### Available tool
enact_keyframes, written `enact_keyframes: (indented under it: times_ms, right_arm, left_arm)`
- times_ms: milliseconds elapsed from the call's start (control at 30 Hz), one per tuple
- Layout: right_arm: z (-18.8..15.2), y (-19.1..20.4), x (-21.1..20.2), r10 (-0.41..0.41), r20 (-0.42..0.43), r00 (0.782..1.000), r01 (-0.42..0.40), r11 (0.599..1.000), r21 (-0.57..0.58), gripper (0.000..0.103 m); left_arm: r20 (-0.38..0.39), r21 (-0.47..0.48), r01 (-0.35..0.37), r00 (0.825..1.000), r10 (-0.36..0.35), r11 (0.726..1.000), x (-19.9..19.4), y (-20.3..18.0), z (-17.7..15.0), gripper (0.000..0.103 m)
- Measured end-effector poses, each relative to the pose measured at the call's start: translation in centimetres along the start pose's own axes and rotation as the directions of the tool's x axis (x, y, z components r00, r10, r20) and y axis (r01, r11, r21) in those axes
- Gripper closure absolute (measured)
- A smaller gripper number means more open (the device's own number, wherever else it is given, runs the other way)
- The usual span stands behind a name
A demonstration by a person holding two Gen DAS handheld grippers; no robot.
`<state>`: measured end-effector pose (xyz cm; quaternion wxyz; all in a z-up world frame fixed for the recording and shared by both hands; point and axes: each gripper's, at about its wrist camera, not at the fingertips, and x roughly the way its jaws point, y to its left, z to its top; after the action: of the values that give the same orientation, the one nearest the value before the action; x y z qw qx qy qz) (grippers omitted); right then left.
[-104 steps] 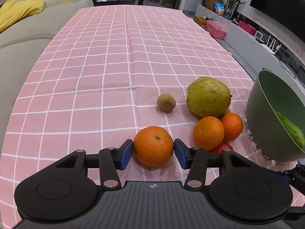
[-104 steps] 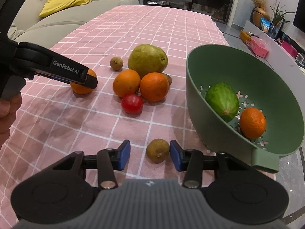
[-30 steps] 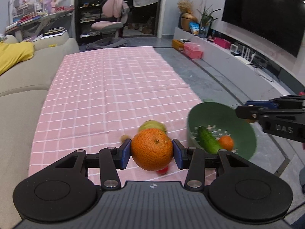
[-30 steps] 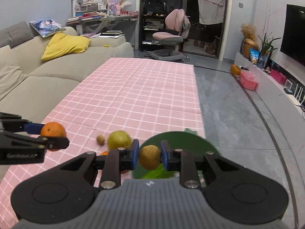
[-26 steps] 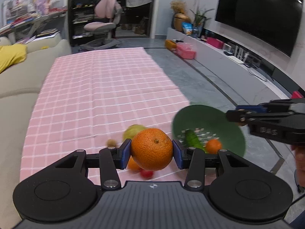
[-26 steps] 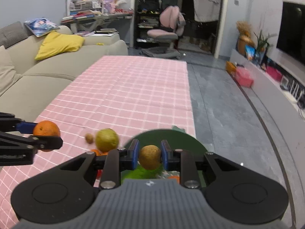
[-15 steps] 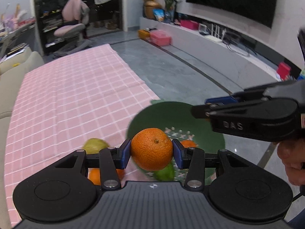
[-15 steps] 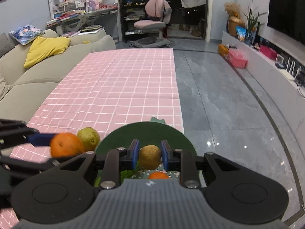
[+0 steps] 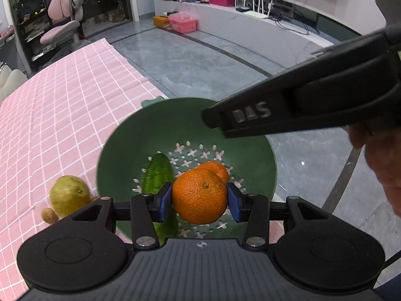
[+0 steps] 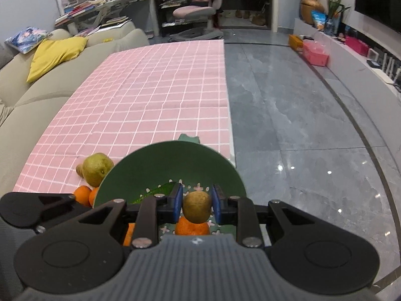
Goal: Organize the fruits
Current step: 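Carry the orange and kiwi over the colander and release both, then withdraw both grippers from the colander back over the fruit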
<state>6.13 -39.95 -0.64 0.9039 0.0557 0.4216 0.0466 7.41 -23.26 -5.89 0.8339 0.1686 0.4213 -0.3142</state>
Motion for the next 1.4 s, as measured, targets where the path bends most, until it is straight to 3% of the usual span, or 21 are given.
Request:
enact_keyframes:
  times_ms: [167, 600, 700, 767, 800, 867, 1400]
  right_arm:
    - [-0.1, -0.2, 1.7, 0.035, -0.012, 0.999, -0.035, 0.998, -0.048, 0.082]
    - [-0.8, -1.6, 4.2, 0.007, -0.102, 0.995, -0.009, 1.000, -0.014, 0.081]
    - [-0.8, -1.6, 4.2, 0.016, -0.103, 0.995, -0.017, 1.000, -0.007, 0.079]
    - [-0.8, -1.5, 4.1, 0.006, -0.101, 0.995, -0.007, 1.000, -0.012, 0.066]
    - [-0.8, -1.4, 4.1, 0.002, -0.095, 0.995, -0.004, 1.000, -0.017, 0.065]
    - [-0.7, -1.4, 3.8, 0.005, -0.085, 0.996, -0.006, 1.000, -0.015, 0.065]
    - [0.7, 0.1, 2.0, 0.009, -0.006, 1.000, -0.009, 1.000, 0.007, 0.065]
  left_arm:
    - [-0.028, -0.018, 0.011, 1.000, -0.012, 1.000, 1.1, -0.2, 0.3, 0.052]
    - [-0.105, -0.042, 0.015, 0.994, -0.020, 0.999, 2.9, -0.6, 0.8, 0.050]
    - [-0.110, -0.049, 0.006, 0.994, -0.011, 0.999, 2.8, -0.5, 0.9, 0.044]
    - [-0.091, -0.051, -0.010, 0.996, 0.005, 0.999, 2.2, -0.3, 1.1, 0.039]
    - [-0.077, -0.054, -0.009, 0.997, 0.004, 0.998, 1.8, -0.1, 1.2, 0.037]
    - [-0.057, -0.073, 0.000, 0.998, -0.004, 0.997, 0.9, 0.3, 1.3, 0.031]
    - [-0.011, -0.130, -0.021, 1.000, 0.019, 0.991, -2.9, 3.4, 0.5, 0.030]
